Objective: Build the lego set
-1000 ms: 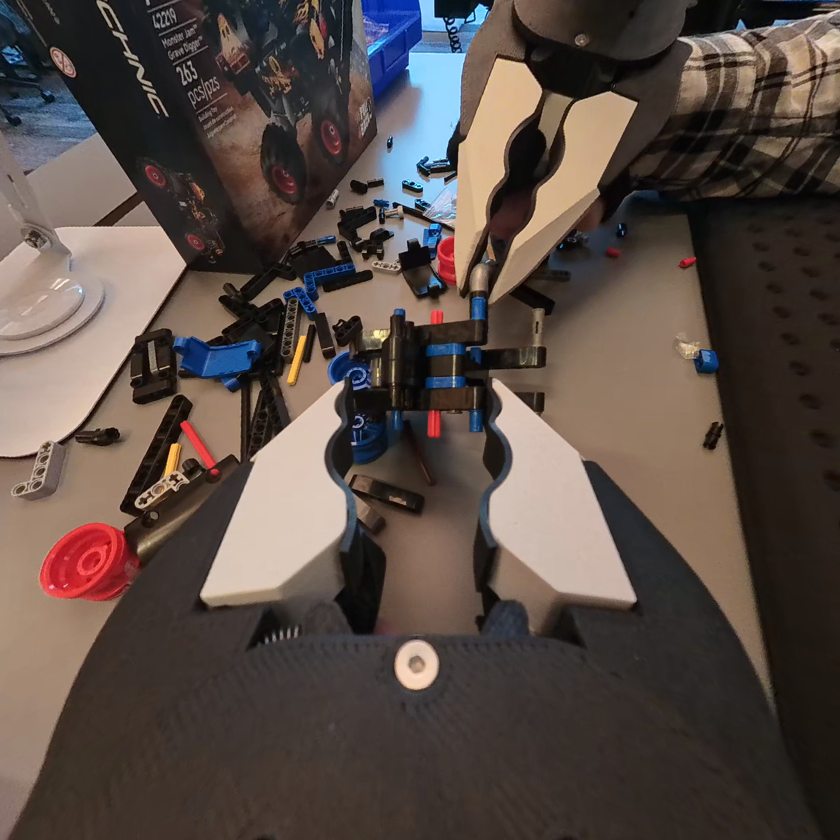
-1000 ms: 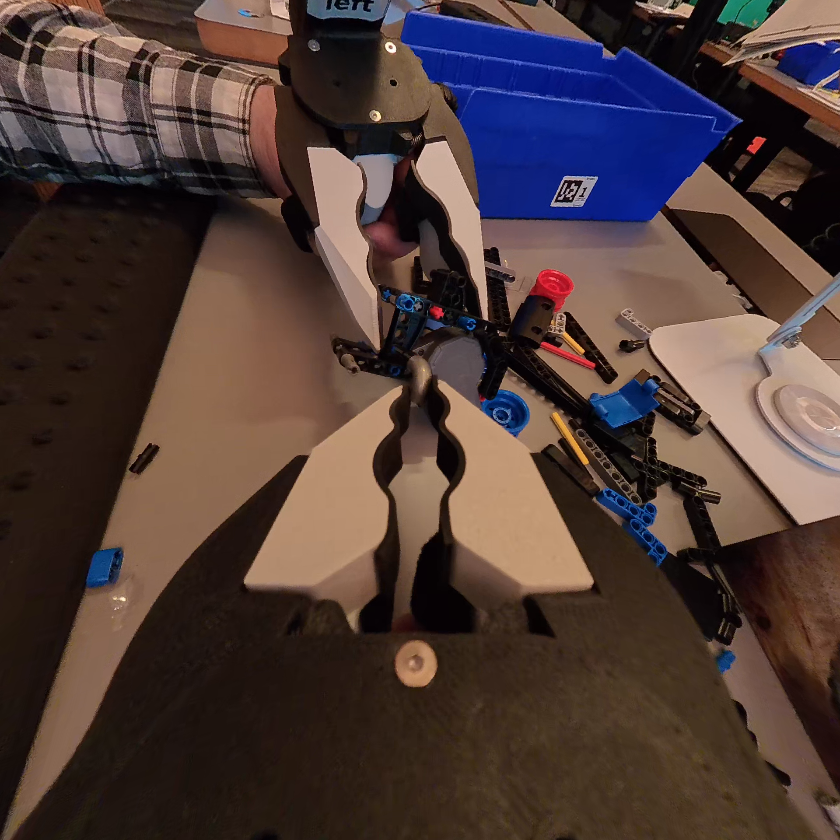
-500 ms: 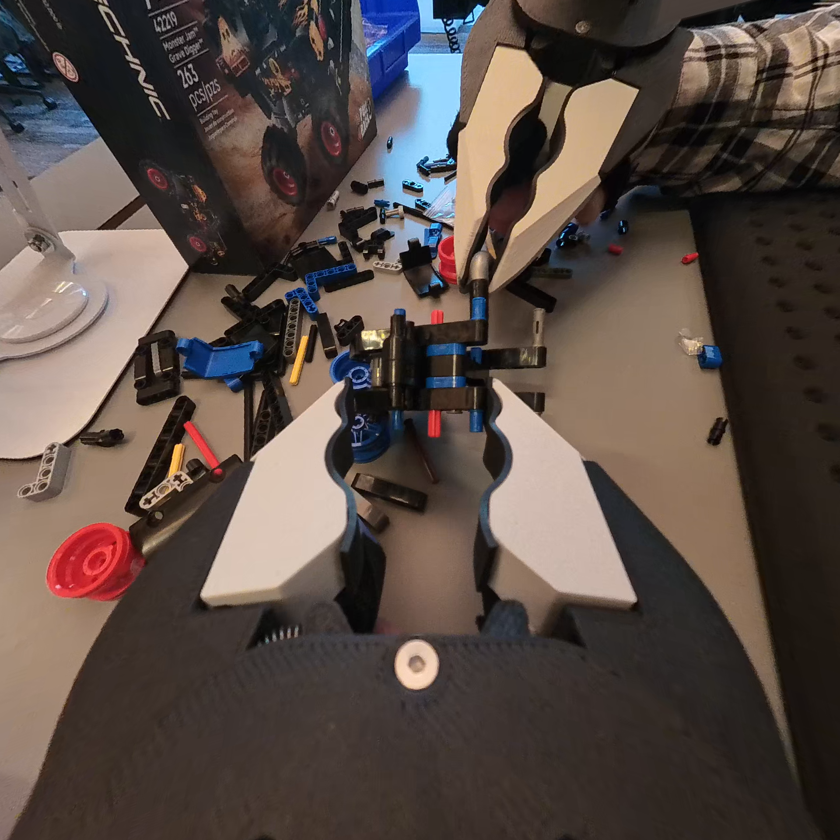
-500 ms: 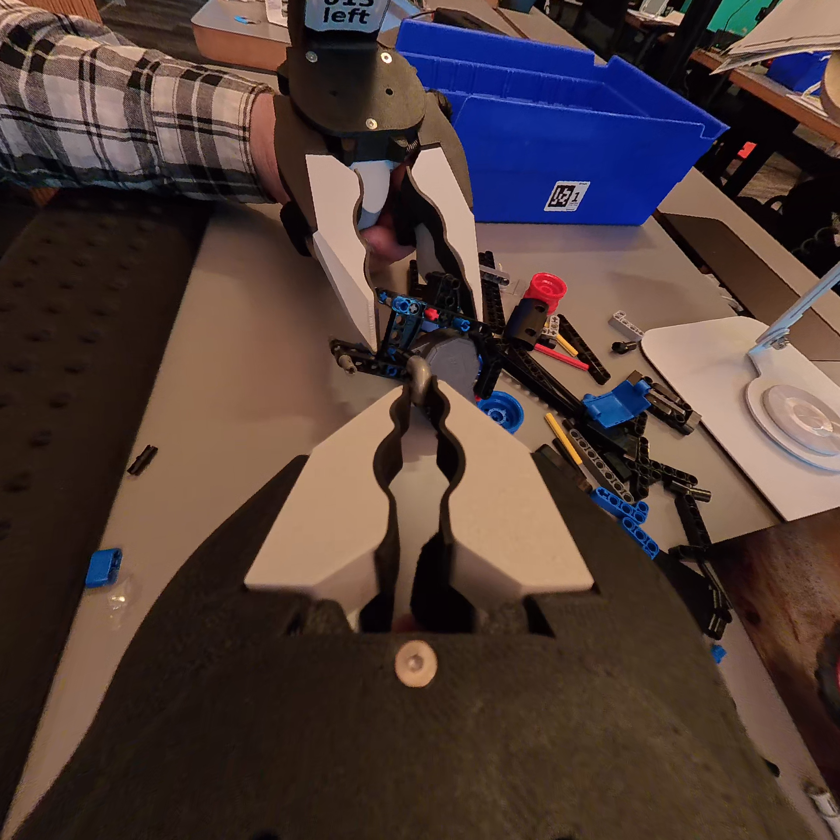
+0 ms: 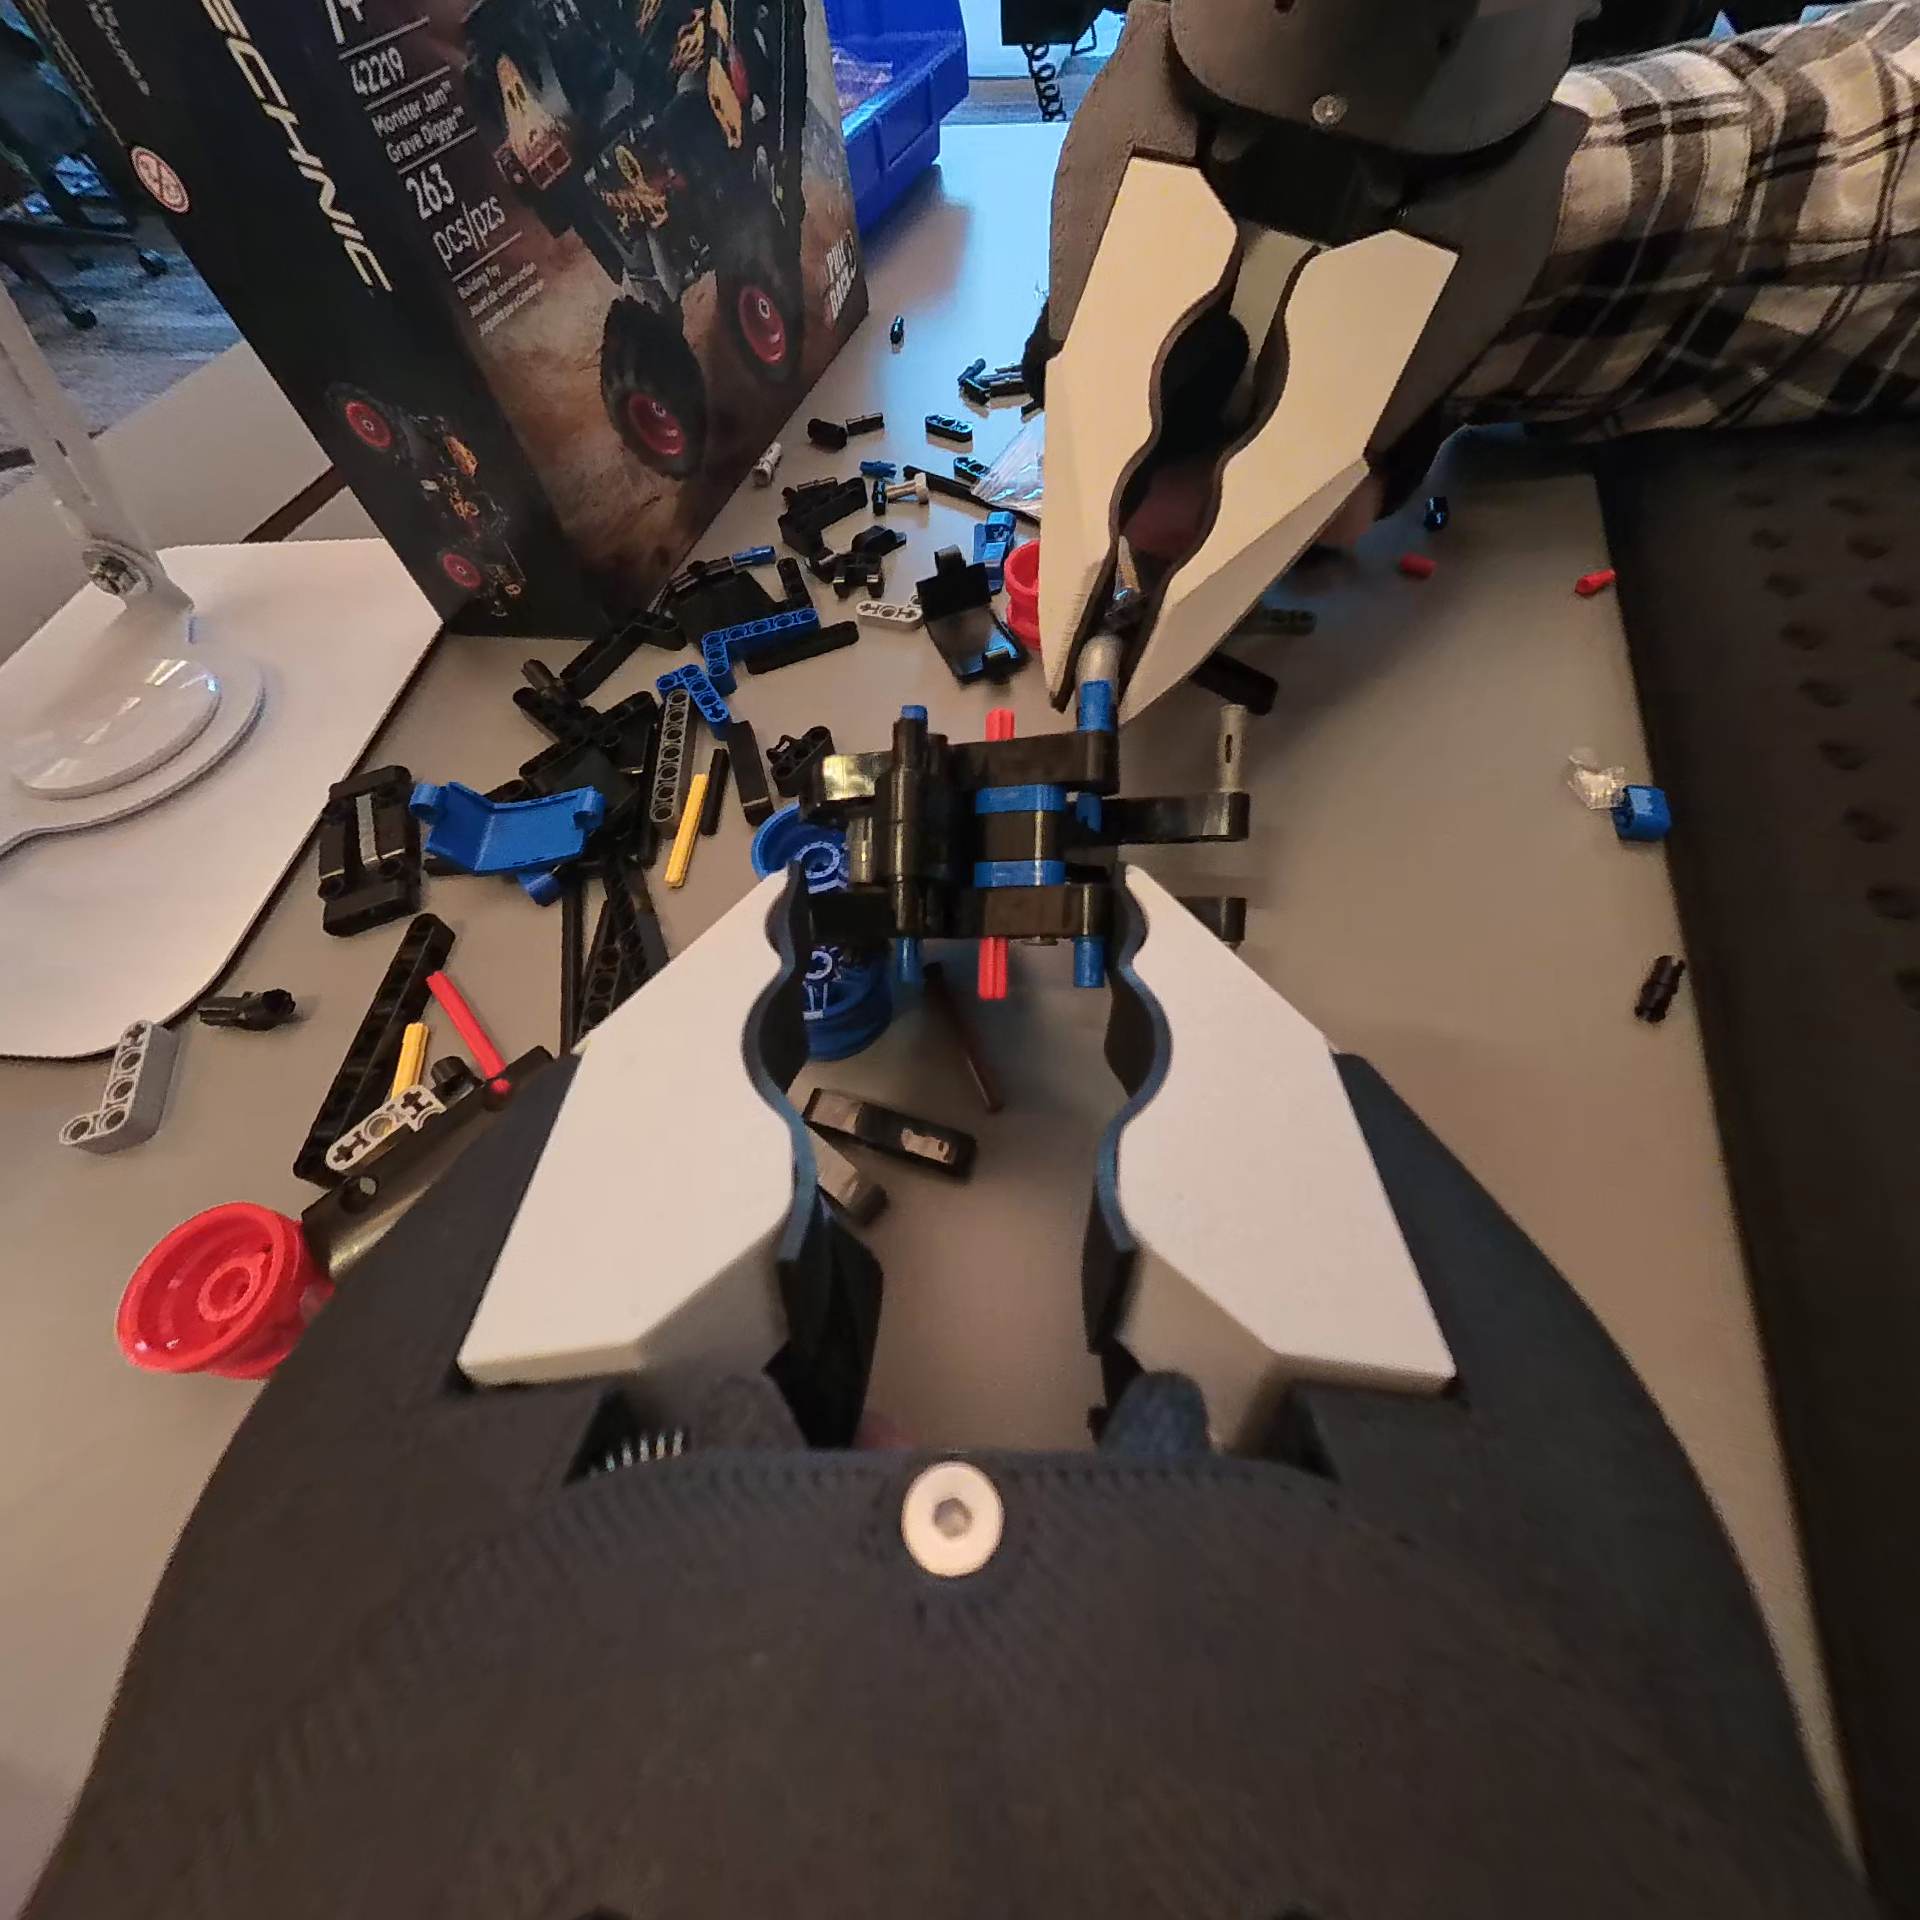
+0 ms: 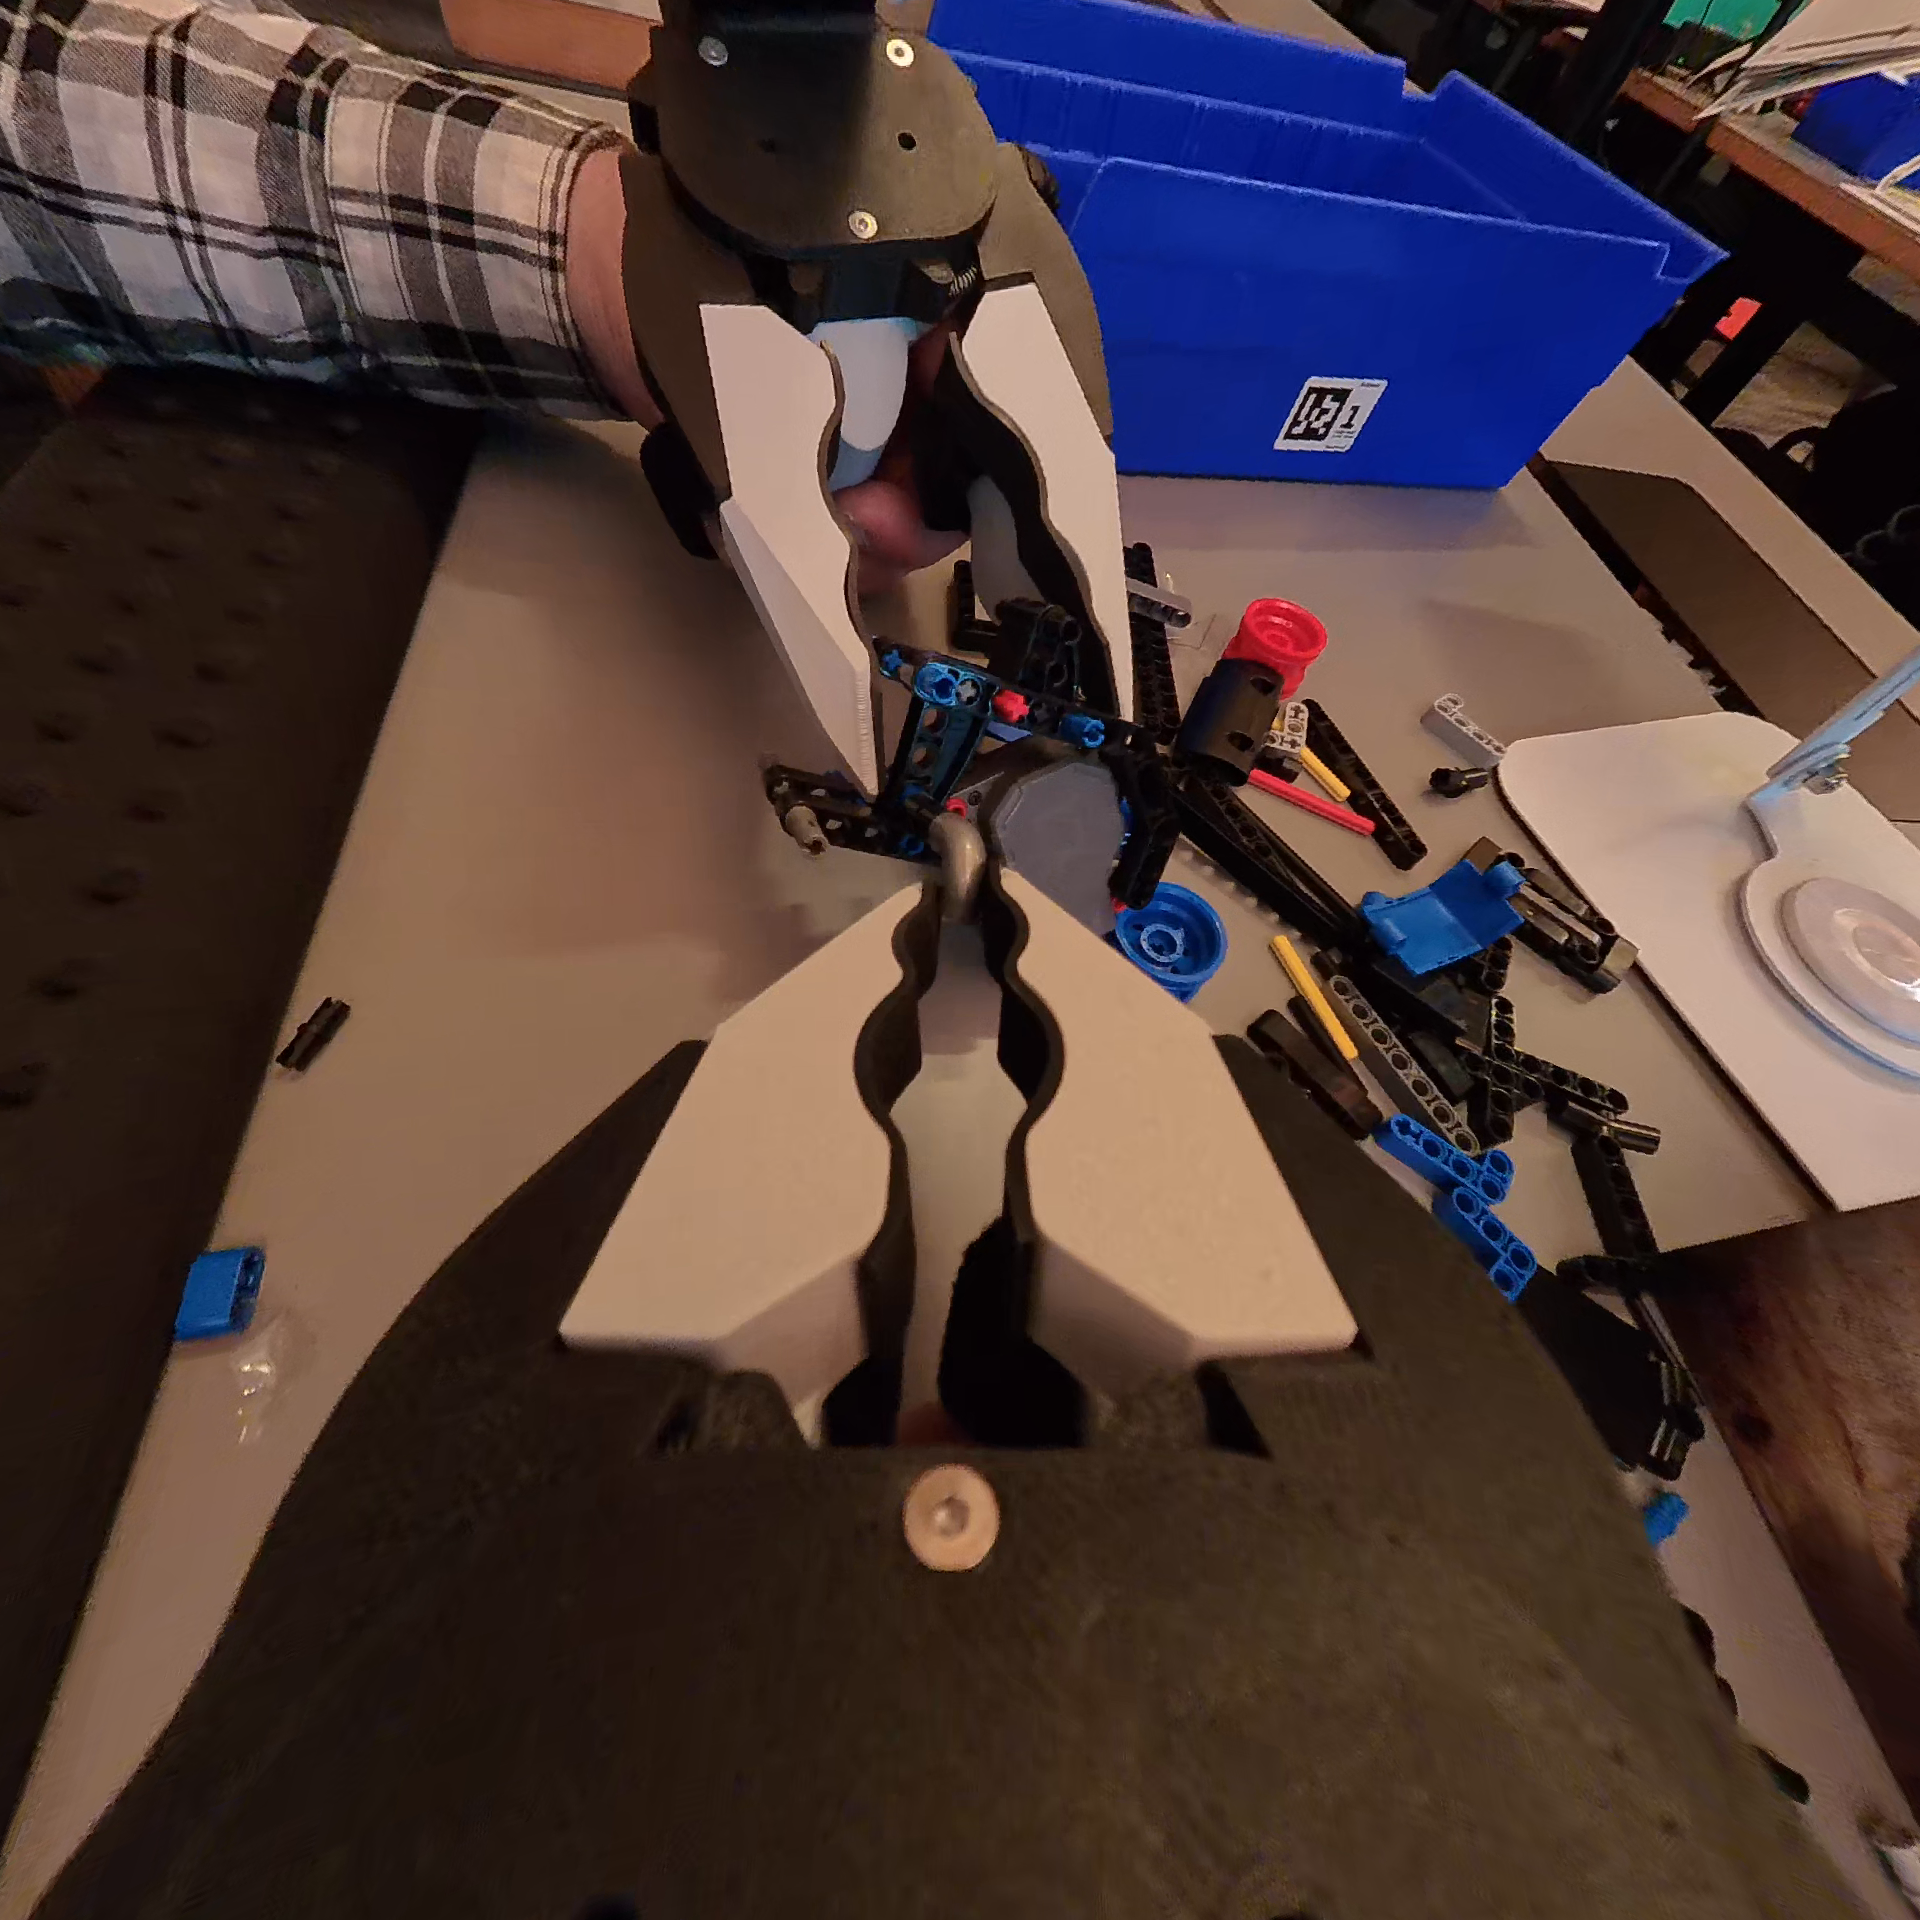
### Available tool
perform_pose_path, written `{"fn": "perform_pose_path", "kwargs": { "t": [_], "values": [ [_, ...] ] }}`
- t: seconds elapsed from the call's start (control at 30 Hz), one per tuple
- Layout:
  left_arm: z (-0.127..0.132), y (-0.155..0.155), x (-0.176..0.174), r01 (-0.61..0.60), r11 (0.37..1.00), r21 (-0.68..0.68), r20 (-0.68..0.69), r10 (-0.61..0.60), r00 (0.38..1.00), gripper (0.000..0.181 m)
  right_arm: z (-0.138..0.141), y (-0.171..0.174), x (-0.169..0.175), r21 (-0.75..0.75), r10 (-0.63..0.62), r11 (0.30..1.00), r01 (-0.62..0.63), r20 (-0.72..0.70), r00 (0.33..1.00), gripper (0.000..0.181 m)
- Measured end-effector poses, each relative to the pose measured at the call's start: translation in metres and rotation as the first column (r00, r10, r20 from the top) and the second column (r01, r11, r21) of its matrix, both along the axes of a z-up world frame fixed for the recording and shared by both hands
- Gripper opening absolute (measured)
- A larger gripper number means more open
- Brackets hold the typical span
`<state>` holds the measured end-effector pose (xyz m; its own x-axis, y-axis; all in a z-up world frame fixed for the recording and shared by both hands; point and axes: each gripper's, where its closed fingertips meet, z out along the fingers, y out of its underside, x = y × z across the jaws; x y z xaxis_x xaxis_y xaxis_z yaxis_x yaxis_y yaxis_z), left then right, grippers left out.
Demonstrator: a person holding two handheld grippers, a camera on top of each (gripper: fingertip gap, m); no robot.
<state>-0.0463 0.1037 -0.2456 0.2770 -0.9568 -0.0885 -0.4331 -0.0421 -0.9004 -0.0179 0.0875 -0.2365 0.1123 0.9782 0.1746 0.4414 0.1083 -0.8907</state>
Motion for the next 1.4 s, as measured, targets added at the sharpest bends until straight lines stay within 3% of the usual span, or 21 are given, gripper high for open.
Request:
{"fn": "perform_pose_path", "kwargs": {
  "t": [0.6, 1.4],
  "values": [
    [-0.003, 0.002, 0.002, -0.030, 0.996, 0.090, -0.040, 0.034, 0.999, 0.055, -0.009, 0.004, 0.003, -0.078, -0.057, 0.995, 0.061, 0.049, 0.997, 0.006],
    [-0.008, 0.010, 0.004, -0.084, 0.978, 0.189, -0.082, 0.101, 0.991, 0.055, -0.014, 0.005, 0.004, -0.060, -0.132, 0.989, 0.137, 0.079, 0.988, 0.005]
  ]
}}
